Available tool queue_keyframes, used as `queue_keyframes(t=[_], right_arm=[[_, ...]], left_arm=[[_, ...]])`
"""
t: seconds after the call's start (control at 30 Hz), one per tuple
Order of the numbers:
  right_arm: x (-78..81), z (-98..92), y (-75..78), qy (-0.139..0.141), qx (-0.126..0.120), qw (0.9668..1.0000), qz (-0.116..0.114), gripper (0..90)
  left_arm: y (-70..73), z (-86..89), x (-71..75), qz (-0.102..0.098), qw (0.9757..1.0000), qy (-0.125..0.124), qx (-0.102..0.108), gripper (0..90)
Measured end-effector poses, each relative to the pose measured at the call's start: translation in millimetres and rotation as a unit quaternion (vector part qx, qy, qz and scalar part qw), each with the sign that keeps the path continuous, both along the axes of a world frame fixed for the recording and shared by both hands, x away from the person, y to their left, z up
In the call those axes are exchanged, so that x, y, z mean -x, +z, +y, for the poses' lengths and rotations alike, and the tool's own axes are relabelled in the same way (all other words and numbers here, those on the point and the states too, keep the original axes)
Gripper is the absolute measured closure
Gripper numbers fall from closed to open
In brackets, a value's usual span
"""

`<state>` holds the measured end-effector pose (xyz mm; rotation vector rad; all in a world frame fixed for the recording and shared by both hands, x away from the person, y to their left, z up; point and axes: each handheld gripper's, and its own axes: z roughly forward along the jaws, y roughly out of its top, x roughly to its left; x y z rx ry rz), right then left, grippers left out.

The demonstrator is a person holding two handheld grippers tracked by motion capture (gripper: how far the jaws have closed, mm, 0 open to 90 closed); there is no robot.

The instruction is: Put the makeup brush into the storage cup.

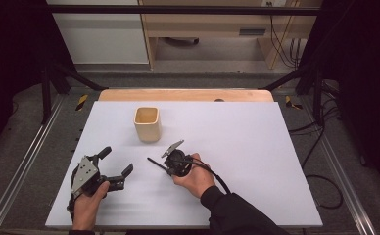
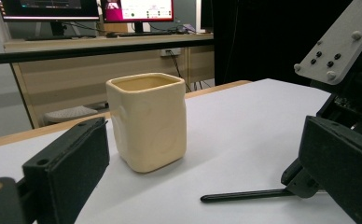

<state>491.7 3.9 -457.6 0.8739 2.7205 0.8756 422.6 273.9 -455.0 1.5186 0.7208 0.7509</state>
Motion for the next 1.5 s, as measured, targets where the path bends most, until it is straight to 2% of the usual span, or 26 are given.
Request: queue_keyframes(t=[0.17, 0.33, 0.57, 0.8, 0.97, 1.03, 1.1, 1.3, 1.33, 1.4, 1.5], right_arm=[[0.0, -7.3, 5.1, 0.006, -0.006, 1.0000, -0.002, 84.2], [-0.9, -19.4, 12.9, 0.010, -0.002, 0.9999, 0.004, 84.2], [-7.4, -45.8, 22.4, 0.008, 0.009, 0.9999, 0.002, 84.1], [-13.1, -72.4, 34.7, 0.010, 0.024, 0.9997, 0.003, 84.2], [-15.7, -87.9, 49.1, 0.014, 0.038, 0.9992, 0.005, 84.1], [-16.3, -92.8, 54.9, 0.014, 0.043, 0.9990, 0.005, 84.1], [-16.7, -96.6, 60.5, 0.017, 0.045, 0.9988, 0.007, 84.1], [-18.1, -104.7, 75.1, 0.023, 0.065, 0.9976, 0.010, 84.2], [-18.7, -105.7, 76.8, 0.023, 0.067, 0.9974, 0.012, 84.1], [-20.9, -107.3, 77.6, 0.026, 0.070, 0.9971, 0.018, 84.1], [-22.6, -107.9, 75.5, 0.030, 0.089, 0.9953, 0.025, 84.1]], left_arm=[[1.1, -0.3, 0.6, -0.003, 1.0000, -0.001, -0.005, 1.5], [1.0, -4.6, 0.6, -0.004, 0.9996, -0.004, -0.027, 1.5], [0.9, -11.7, 1.4, -0.005, 0.9984, -0.010, -0.056, 1.6], [1.9, -24.4, 1.8, -0.005, 0.9972, -0.017, -0.073, 1.5], [5.2, -36.0, 0.1, -0.006, 0.9966, 0.012, -0.081, 0.2], [7.8, -43.5, -1.0, -0.010, 0.9947, 0.011, -0.101, 0.2], [10.0, -53.2, -2.1, -0.013, 0.9928, -0.003, -0.119, 0.2], [14.9, -86.3, -6.6, -0.028, 0.9840, -0.035, -0.173, 0.8], [15.3, -92.1, -7.2, -0.031, 0.9821, -0.038, -0.182, 0.8], [15.7, -103.8, -8.6, -0.037, 0.9766, -0.044, -0.207, 0.9], [16.5, -119.3, -10.2, -0.044, 0.9710, -0.059, -0.228, 1.2]])
